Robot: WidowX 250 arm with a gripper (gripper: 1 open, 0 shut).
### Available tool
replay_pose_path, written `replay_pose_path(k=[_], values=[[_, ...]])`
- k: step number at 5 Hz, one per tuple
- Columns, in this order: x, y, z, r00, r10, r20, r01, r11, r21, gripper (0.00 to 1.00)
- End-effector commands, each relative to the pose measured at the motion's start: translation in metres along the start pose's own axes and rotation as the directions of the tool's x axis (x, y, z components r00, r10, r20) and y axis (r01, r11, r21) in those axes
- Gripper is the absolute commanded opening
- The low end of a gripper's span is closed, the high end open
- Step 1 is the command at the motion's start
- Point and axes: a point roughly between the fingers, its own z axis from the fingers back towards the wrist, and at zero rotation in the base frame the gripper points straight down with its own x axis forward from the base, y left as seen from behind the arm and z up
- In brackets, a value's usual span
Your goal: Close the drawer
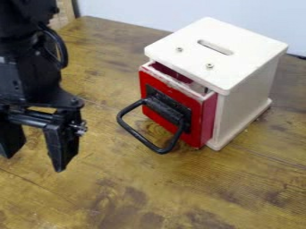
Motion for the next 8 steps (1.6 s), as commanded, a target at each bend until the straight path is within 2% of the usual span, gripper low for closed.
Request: replay_pose_path(k=[1, 2, 4, 6, 7, 8], values=[[-0.005, 0.011, 0.013, 0.999, -0.012, 0.044, 0.012, 1.0, 0.0, 1.0], [-0.014, 0.02, 0.012, 0.999, -0.033, 0.033, 0.033, 0.999, 0.003, 1.0], [0.031, 0.007, -0.01, 0.997, 0.039, 0.064, -0.042, 0.998, 0.039, 1.0], [0.095, 0.009, -0.062, 0.992, -0.093, 0.083, 0.087, 0.994, 0.073, 1.0], [0.12, -0.002, -0.079, 0.981, -0.171, 0.093, 0.165, 0.984, 0.072, 1.0], [0.138, -0.008, -0.079, 0.97, -0.222, 0.1, 0.217, 0.975, 0.057, 1.0]])
